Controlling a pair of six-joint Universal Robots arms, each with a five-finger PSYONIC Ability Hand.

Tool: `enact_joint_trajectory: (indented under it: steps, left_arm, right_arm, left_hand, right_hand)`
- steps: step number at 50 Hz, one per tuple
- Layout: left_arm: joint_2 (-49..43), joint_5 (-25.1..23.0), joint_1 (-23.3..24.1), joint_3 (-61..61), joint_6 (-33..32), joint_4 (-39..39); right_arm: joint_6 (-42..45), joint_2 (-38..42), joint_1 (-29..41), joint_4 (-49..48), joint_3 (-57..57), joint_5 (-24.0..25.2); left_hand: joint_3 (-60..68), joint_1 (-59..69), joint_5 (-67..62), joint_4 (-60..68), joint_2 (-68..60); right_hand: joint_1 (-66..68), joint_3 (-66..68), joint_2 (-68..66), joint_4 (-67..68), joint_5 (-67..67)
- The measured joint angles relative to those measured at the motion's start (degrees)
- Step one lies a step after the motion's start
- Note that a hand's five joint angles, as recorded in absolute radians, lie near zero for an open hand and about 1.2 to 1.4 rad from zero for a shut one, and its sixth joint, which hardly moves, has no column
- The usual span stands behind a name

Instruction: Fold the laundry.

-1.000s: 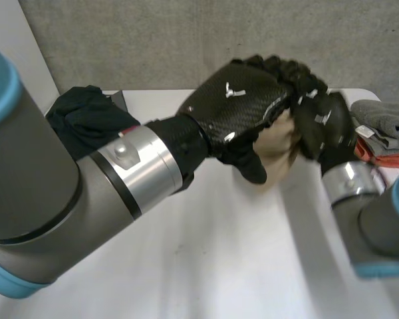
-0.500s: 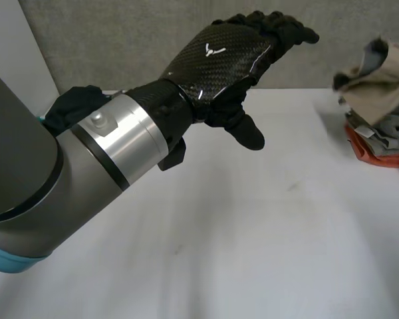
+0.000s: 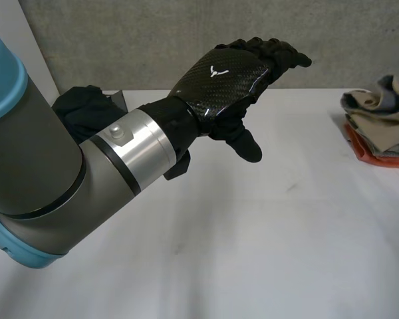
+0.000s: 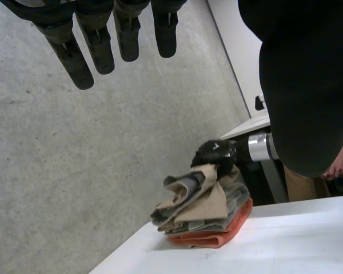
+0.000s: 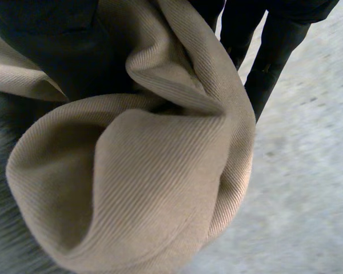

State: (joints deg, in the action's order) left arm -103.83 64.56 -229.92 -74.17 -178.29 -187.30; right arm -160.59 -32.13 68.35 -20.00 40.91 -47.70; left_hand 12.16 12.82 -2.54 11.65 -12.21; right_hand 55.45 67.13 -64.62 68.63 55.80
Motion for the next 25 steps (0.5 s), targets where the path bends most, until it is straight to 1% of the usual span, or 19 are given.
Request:
enact_joint_trajectory:
  steps: [5,8,12,13,14,15,16,17,18,19,21,23,25]
  left_arm:
    - [0.08,0.03,0.0,0.0,0.1,0.0]
    - [0.12,0.07,0.0,-0.25,0.2,0.0]
    - [0.07,0.25,0.07,-0.61,0.21,0.0]
    - [0.05,0.31,0.1,-0.68,0.2,0.0]
    - [0.02,0.42,0.14,-0.75,0.16,0.0]
    - [0.0,0.49,0.17,-0.79,0.13,0.0]
    - [-0.01,0.55,0.19,-0.8,0.1,0.0]
    - [-0.03,0.61,0.21,-0.79,0.08,0.0]
    - [-0.03,0.64,0.22,-0.77,0.07,0.0]
    - [-0.02,0.68,0.24,-0.73,0.07,0.0]
    - [0.01,0.74,0.26,-0.6,0.07,0.0]
    - [0.07,0.76,0.29,-0.48,0.09,0.01]
    - [0.21,0.76,0.34,-0.39,0.11,0.0]
  right_arm:
    - [-2.94,-0.15,-0.3,-1.18,-1.19,-1.33]
    - [-4.13,2.66,-0.27,-2.1,-2.0,-1.54]
    - [-2.62,5.58,-0.18,-2.11,-2.08,-1.71]
    - [-1.9,5.91,-0.18,-1.94,-1.91,-1.77]
    - [-0.82,6.12,-0.2,-1.6,-1.5,-1.9]
    - [0.2,6.09,-0.23,-1.24,-1.02,-2.04]
    - [0.86,5.88,-0.25,-0.96,-0.6,-2.15]
    - [1.88,5.21,-0.3,-0.43,0.24,-2.36]
    - [2.55,4.5,-0.35,0.01,0.97,-2.56]
    - [3.29,3.36,-0.43,0.65,2.02,-2.8]
    - [4.32,0.97,-0.59,1.79,4.02,-3.27]
    - [4.86,-2.68,-1.02,3.44,6.59,-3.9]
    - [4.96,-8.42,-2.1,6.24,10.14,-4.66]
  left_hand:
    - [0.0,0.0,0.0,0.0,-0.01]
    - [0.0,0.0,0.0,0.0,-0.02]
    - [0.0,0.0,0.0,0.0,-0.03]
    - [0.0,0.0,0.0,0.0,-0.03]
    - [0.0,0.0,0.0,0.0,-0.03]
    - [0.0,0.0,0.0,0.0,-0.03]
    - [0.0,0.0,0.0,0.0,-0.03]
    - [0.0,0.0,0.0,0.0,-0.03]
    - [0.0,0.0,0.0,0.0,-0.03]
    - [0.0,0.0,0.0,0.0,-0.03]
    - [0.0,0.0,0.0,0.0,-0.03]
    - [0.0,0.0,0.0,0.0,-0.03]
    - [0.0,0.0,0.0,0.0,-0.03]
  right_hand:
    - [0.0,0.0,0.0,0.0,0.0]
    - [0.0,0.0,0.0,0.0,0.0]
    - [-0.02,0.0,0.07,0.0,0.0]
    - [-1.17,-5.73,4.88,-5.18,-4.11]
    - [-9.25,-14.41,13.63,-14.91,-13.49]
    - [-19.39,-25.2,26.05,-26.27,-24.45]
    - [-25.73,-31.33,32.55,-32.85,-30.33]
    - [-33.72,-40.5,41.21,-42.65,-37.6]
    - [-37.98,-45.16,45.99,-48.11,-42.24]
    - [-41.3,-49.17,49.52,-52.41,-45.22]
    - [-42.48,-54.39,52.4,-56.15,-49.46]
    - [-42.49,-55.13,52.55,-56.7,-52.31]
    - [-42.48,-55.13,52.55,-56.7,-53.36]
